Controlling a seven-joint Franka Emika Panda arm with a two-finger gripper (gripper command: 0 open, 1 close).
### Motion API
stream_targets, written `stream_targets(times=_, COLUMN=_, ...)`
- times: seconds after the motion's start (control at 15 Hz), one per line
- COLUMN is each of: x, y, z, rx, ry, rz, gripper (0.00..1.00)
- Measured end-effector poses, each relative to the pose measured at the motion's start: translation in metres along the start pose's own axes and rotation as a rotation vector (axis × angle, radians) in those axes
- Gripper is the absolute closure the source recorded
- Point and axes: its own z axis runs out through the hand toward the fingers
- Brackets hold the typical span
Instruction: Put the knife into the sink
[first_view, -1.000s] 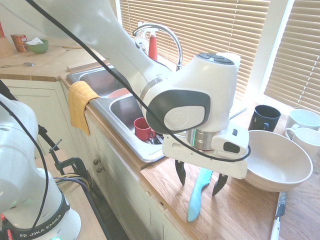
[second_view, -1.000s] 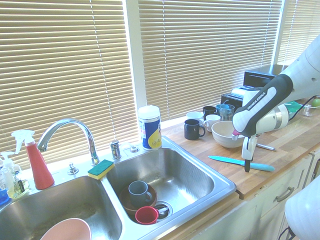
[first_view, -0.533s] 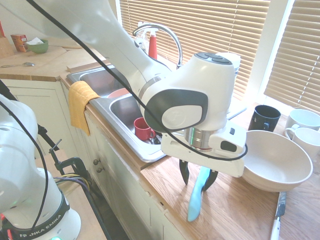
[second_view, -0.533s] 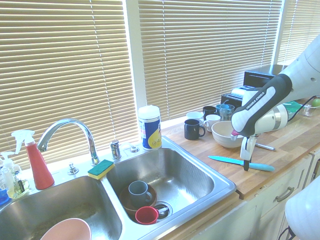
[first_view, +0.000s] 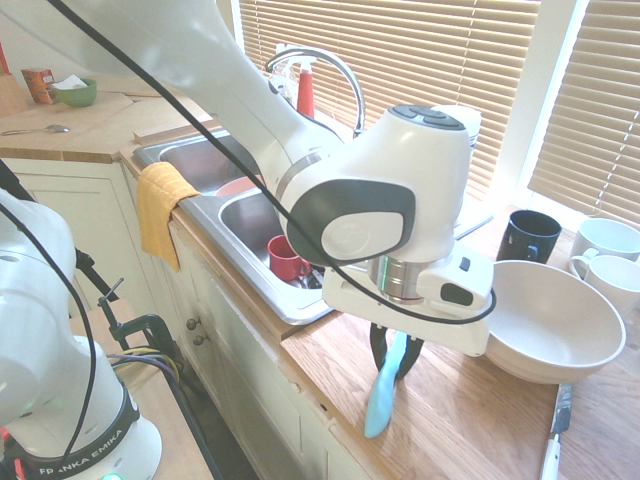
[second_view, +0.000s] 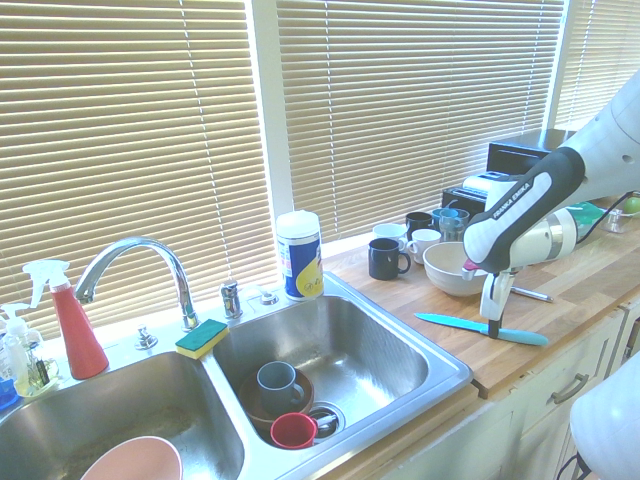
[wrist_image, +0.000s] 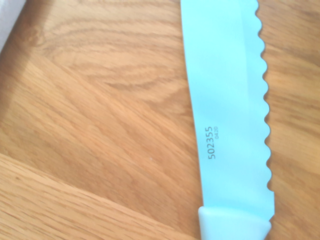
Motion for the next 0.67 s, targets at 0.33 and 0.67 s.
stream_targets(times=0.33, x=0.000, y=0.002, z=-0.002, rx=0.008, ry=0.004, rz=0.029, gripper=1.00)
stream_targets(times=0.67, x=0.004, y=0.001, z=-0.030, rx=0.019, ry=0.053, rz=0.038, gripper=1.00)
